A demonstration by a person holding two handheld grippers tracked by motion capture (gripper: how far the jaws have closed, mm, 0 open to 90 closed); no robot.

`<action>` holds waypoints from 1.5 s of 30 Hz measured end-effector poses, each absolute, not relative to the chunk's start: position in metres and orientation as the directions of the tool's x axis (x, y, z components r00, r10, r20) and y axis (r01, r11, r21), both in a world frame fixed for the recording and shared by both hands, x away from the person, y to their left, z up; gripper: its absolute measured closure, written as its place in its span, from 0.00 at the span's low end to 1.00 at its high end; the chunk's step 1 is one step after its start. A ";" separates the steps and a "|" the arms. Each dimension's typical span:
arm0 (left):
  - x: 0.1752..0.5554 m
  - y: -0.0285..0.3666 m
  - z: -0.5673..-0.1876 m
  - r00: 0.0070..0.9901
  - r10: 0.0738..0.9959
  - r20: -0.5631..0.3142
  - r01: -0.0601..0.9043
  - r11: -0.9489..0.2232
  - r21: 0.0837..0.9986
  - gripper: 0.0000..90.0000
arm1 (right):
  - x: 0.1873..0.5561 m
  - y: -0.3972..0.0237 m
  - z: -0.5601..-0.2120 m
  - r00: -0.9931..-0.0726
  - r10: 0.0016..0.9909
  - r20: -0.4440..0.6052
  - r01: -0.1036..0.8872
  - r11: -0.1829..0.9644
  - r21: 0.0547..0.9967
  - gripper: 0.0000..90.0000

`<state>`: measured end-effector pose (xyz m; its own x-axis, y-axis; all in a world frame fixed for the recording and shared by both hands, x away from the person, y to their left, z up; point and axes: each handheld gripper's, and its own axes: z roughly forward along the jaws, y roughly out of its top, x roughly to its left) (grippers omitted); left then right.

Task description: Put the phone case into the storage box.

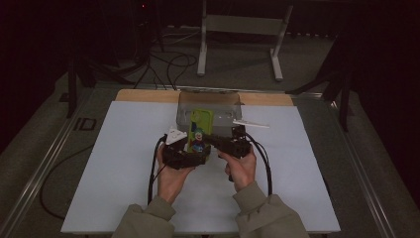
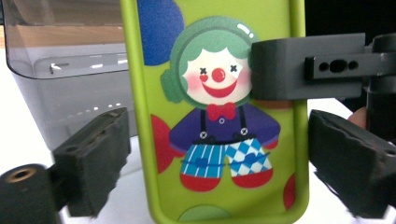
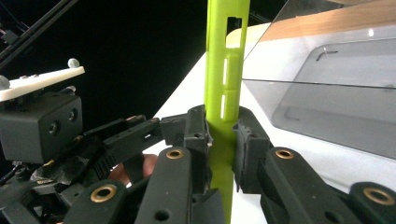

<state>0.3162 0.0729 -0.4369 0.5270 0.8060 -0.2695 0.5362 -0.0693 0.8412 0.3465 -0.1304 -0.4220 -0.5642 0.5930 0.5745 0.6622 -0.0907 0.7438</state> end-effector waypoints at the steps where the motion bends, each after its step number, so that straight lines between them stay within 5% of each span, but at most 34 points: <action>1: 0.316 0.073 -0.437 0.534 0.802 -0.266 0.534 -0.076 0.842 0.07 | 0.346 -0.130 -0.422 -0.564 0.593 0.575 0.662 -0.091 0.744 0.87; 4: 0.315 0.074 -0.437 0.543 0.803 -0.245 0.522 -0.095 0.848 0.00 | 0.347 -0.132 -0.421 -0.565 0.596 0.571 0.657 -0.093 0.748 0.87; 22: 0.298 0.115 -0.431 0.580 0.800 -0.157 0.427 -0.133 0.894 0.00 | 0.346 -0.137 -0.419 -0.568 0.601 0.562 0.647 -0.095 0.756 0.87; 45: 0.261 0.209 -0.461 0.482 0.874 -0.064 0.395 -0.151 0.906 0.00 | 0.346 -0.144 -0.415 -0.556 0.623 0.550 0.645 -0.093 0.759 0.87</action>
